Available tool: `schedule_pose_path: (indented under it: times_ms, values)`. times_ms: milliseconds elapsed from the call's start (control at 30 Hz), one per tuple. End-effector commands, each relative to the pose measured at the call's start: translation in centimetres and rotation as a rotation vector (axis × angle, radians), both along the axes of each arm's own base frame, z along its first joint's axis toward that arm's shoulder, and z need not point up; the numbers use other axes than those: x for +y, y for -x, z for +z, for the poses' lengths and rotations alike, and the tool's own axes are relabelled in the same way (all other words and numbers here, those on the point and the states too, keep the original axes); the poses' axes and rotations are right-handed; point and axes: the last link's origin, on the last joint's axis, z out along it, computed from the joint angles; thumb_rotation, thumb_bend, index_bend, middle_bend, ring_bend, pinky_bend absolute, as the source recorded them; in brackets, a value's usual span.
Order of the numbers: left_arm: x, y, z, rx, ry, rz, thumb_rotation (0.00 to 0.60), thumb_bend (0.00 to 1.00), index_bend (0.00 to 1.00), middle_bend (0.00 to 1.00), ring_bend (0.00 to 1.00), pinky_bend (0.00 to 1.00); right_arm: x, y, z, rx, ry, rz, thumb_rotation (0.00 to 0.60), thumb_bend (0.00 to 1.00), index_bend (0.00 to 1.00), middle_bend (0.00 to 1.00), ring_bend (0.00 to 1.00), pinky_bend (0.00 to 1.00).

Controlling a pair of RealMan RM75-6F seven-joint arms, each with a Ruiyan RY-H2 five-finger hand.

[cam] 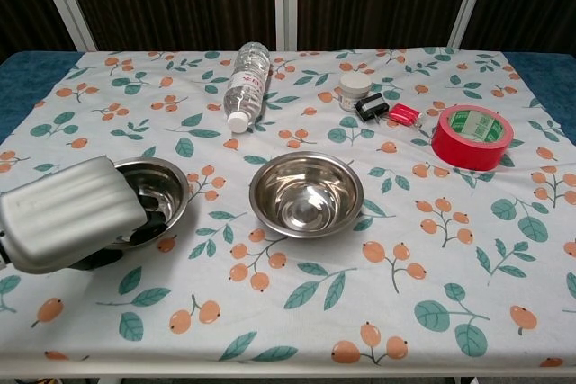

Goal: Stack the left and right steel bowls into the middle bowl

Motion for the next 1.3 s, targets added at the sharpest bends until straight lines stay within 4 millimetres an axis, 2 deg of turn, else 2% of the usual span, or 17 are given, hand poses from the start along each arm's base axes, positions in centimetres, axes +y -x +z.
schedule_pose_path:
  times_ms: [33, 367, 833, 967, 1067, 1200, 1300]
  values:
    - [0.1, -0.3, -0.1, -0.004, -0.005, -0.016, 0.600, 0.27, 0.66, 0.68, 0.73, 0.80, 0.0, 0.2, 0.0, -0.001, 0.000, -0.005, 0.600, 0.07, 0.24, 0.35, 0.80, 0.80]
    - [0.4, -0.3, -0.4, 0.004, -0.014, -0.030, 0.600, 0.31, 0.70, 0.72, 0.78, 0.82, -0.1, 0.7, 0.1, -0.008, 0.000, -0.019, 0.600, 0.07, 0.24, 0.36, 0.80, 0.80]
    - [1.0, -2.0, 0.9, -0.058, -0.055, -0.083, 0.600, 0.31, 0.71, 0.75, 0.81, 0.83, -0.1, 0.9, 0.5, -0.013, 0.010, -0.022, 0.600, 0.07, 0.24, 0.36, 0.80, 0.80]
    - [1.5, -4.3, 1.3, -0.086, -0.051, -0.141, 0.600, 0.31, 0.71, 0.75, 0.81, 0.83, -0.1, 0.7, 1.1, -0.022, 0.032, -0.020, 0.600, 0.07, 0.24, 0.36, 0.80, 0.80]
    - [2.1, -6.9, 1.3, -0.106, -0.038, -0.189, 0.600, 0.31, 0.71, 0.75, 0.81, 0.84, 0.0, 0.7, 1.7, -0.036, 0.054, -0.021, 0.600, 0.07, 0.25, 0.36, 0.80, 0.80]
    - [2.8, -11.0, 0.4, -0.130, -0.009, -0.247, 0.600, 0.31, 0.71, 0.75, 0.81, 0.84, 0.3, 1.1, 2.5, -0.058, 0.082, -0.030, 0.600, 0.07, 0.25, 0.36, 0.80, 0.80]
    - [2.8, -13.3, -0.7, -0.142, 0.019, -0.280, 0.600, 0.31, 0.71, 0.75, 0.81, 0.84, 0.4, 1.6, 3.0, -0.065, 0.093, -0.042, 0.600, 0.07, 0.25, 0.36, 0.80, 0.80]
